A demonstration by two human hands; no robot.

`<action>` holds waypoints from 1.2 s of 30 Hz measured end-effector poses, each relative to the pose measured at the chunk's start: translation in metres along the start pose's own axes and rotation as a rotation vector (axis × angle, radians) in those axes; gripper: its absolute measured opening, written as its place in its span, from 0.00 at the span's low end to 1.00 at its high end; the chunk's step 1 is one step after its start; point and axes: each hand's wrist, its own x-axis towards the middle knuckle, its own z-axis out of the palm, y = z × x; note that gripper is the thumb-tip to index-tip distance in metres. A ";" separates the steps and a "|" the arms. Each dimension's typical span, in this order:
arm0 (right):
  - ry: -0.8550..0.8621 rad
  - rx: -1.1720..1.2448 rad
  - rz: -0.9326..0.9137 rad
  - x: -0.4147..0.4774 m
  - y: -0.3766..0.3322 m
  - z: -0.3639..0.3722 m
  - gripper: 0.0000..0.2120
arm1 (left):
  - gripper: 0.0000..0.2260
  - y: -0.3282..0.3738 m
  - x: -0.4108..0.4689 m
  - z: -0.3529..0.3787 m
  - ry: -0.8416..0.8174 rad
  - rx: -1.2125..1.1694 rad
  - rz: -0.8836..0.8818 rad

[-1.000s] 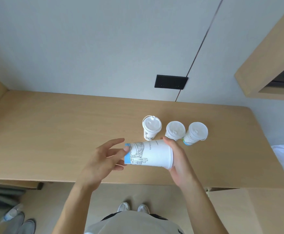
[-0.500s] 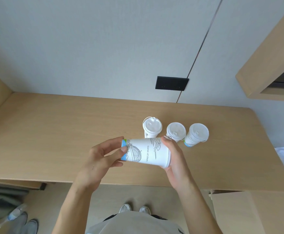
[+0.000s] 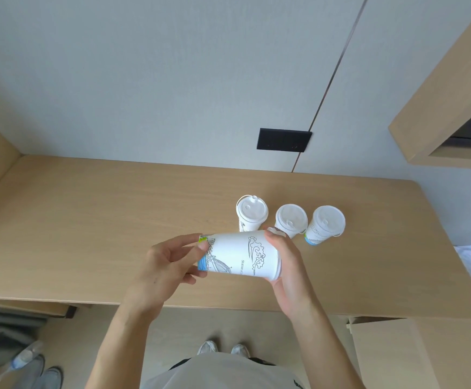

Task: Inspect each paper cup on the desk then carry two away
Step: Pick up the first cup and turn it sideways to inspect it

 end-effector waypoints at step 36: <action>-0.037 -0.050 -0.074 -0.018 -0.006 -0.005 0.21 | 0.16 0.009 -0.019 0.005 -0.029 -0.036 0.057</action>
